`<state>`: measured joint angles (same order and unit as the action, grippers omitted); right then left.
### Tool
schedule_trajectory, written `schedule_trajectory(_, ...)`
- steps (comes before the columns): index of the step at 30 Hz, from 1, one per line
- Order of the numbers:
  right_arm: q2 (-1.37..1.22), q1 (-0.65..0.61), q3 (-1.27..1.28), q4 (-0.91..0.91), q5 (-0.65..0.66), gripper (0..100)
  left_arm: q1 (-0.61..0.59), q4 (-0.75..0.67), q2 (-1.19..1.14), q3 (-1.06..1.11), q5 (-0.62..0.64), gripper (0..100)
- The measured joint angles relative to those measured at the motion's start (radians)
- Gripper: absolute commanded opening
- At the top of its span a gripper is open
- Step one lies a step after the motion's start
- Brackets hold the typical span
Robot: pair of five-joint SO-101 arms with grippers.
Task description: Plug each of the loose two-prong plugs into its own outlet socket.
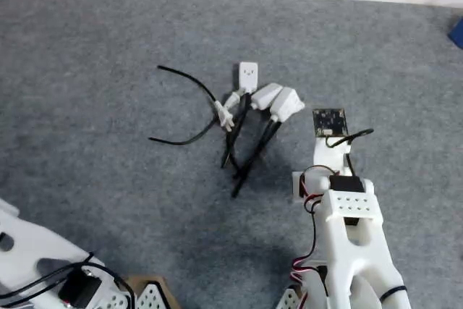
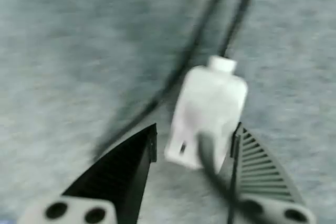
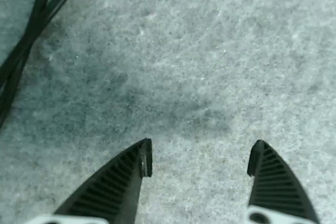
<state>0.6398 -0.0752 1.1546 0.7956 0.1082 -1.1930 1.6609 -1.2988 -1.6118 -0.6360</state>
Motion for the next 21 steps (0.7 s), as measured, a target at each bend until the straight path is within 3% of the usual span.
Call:
schedule_trajectory(12, 0.0, 0.0, 0.0, 0.0, 0.0, 28.9, -0.023, -0.009, 0.157, -0.012, 0.06, 24)
schedule_trajectory(21, 0.0, 0.0, 0.0, 0.0, 0.0, 28.9, 0.035, 0.097, 0.368, -0.012, 0.068, 24)
